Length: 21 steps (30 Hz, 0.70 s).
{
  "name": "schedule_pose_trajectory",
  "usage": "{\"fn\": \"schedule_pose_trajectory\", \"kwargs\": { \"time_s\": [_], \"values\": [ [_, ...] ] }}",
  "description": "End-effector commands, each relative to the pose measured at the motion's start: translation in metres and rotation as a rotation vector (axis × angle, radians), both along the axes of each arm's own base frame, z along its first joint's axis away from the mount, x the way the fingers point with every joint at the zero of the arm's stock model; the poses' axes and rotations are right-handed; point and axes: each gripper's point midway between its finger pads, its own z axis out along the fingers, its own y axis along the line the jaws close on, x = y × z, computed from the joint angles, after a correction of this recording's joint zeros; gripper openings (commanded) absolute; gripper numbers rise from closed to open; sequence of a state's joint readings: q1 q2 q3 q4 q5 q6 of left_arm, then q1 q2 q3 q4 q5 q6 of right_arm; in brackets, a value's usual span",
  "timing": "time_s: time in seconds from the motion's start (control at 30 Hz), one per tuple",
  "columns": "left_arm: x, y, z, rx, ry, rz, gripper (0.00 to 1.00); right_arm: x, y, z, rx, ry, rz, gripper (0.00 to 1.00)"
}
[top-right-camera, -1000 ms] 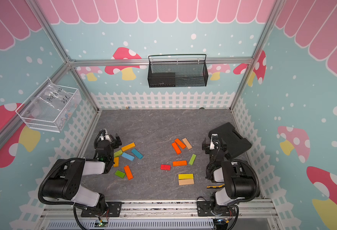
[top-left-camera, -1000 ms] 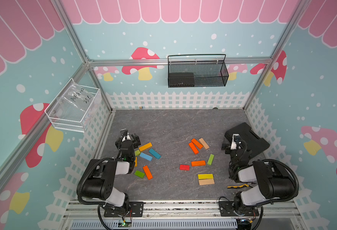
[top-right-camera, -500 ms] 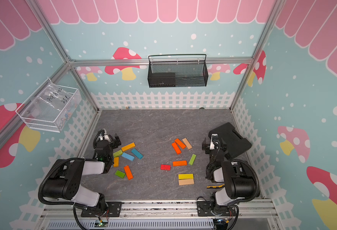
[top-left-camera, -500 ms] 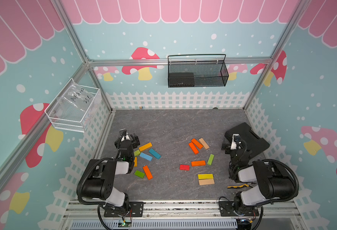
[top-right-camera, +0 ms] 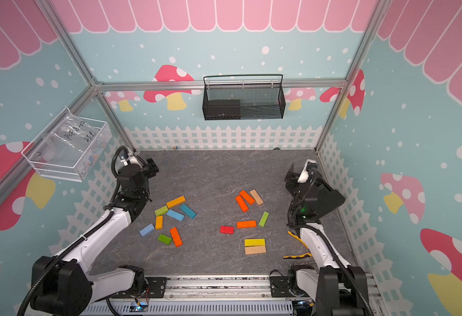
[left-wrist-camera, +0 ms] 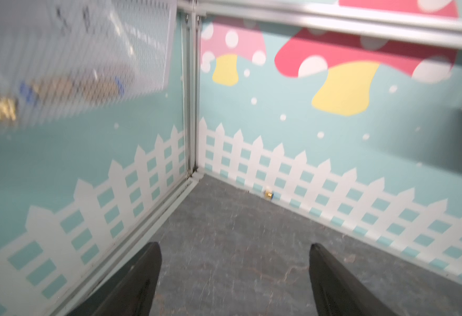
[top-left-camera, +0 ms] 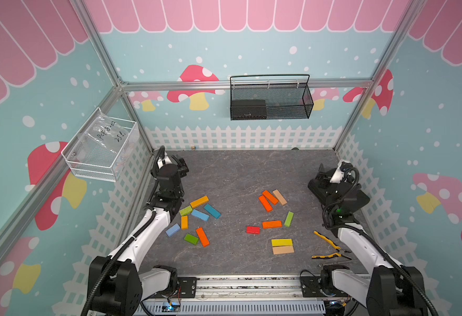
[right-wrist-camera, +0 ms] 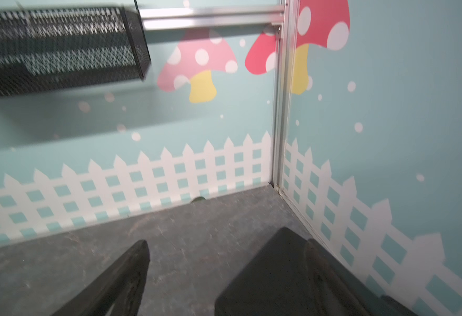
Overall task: Assemble a giraffe with building blocks
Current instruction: Pick up the building block from the center of the board.
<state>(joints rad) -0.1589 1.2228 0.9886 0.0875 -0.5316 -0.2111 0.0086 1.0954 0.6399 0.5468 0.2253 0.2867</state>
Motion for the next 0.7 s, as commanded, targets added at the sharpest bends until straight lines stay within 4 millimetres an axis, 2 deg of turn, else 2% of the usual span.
{"fn": "schedule_pose_trajectory", "kwargs": {
  "time_s": [0.0, 0.07, 0.13, 0.23, 0.33, 0.43, 0.53, 0.67],
  "values": [
    [-0.019, -0.011, -0.043, -0.041, 0.374, -0.058, 0.85, -0.003, 0.031, -0.057, 0.172, 0.316, 0.126, 0.87],
    [-0.026, -0.021, -0.043, -0.061, 0.478, -0.117, 0.83, -0.003, 0.059, -0.058, 0.188, 0.371, 0.204, 0.86],
    [-0.039, -0.030, -0.049, -0.082, 0.578, -0.167, 0.82, -0.007, 0.094, -0.062, 0.152, 0.427, 0.278, 0.87],
    [-0.060, -0.040, -0.063, -0.093, 0.691, -0.225, 0.81, -0.017, 0.148, -0.077, 0.092, 0.527, 0.399, 0.86],
    [-0.078, -0.045, -0.077, -0.098, 0.764, -0.253, 0.81, -0.033, 0.202, -0.092, -0.004, 0.602, 0.524, 0.86],
    [-0.094, -0.051, -0.095, -0.125, 0.843, -0.278, 0.79, -0.055, 0.248, -0.104, -0.113, 0.644, 0.618, 0.87],
    [-0.106, -0.055, -0.110, -0.171, 0.919, -0.281, 0.76, -0.075, 0.284, -0.110, -0.179, 0.647, 0.705, 0.87],
    [-0.118, -0.057, -0.133, -0.271, 1.009, -0.222, 0.69, -0.094, 0.310, -0.120, -0.235, 0.646, 0.757, 0.87]
  ]
}}
